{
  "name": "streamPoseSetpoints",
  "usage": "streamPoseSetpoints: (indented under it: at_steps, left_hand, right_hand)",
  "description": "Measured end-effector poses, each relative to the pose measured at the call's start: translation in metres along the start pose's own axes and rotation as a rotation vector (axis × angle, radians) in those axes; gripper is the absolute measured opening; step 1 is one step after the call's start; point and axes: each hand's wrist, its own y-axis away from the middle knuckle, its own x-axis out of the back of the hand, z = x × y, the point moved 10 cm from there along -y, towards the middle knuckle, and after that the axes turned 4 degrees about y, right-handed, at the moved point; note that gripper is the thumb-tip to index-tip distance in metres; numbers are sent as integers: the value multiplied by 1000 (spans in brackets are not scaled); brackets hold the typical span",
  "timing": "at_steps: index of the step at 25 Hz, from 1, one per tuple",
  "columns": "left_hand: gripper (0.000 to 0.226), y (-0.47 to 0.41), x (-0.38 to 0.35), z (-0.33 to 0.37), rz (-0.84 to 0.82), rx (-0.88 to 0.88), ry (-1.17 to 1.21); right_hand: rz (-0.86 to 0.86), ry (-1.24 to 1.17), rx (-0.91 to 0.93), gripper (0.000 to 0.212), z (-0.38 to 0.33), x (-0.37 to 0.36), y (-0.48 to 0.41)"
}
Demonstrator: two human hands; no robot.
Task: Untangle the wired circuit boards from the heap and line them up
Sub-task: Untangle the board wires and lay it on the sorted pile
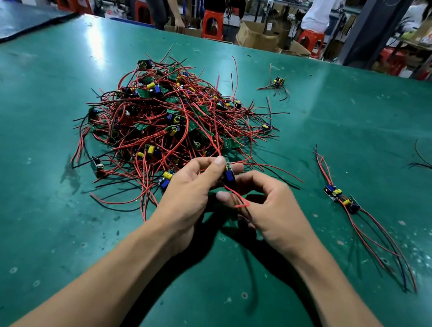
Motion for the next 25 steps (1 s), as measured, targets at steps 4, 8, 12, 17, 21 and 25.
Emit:
streamPoseSetpoints:
  at_steps: [4,8,12,17,21,25]
  left_hand:
    - [15,-2,0,-1,-39,9,-24]
    - [15,-3,5,3,-15,-32,-95]
    - [24,-3,6,5,-26,-58,-186]
    - [16,-3,0,-1,-115,15,-157]
    - [15,-4,-1,-2,-122,46,-203]
    - [31,-3,-5,-5,-171,12,-285]
  right_hand:
    - [92,-9,5,9,-3,1,-2]
    - [114,-191,-139,30,9,7,-3]
    - [147,-371,-218,31,14,10,-5]
    - [103,-392,-257,29,20,12,-6]
    - [38,-333,-256,39,22,11,-4]
    - [-17,-315,-214,29,17,3,-4]
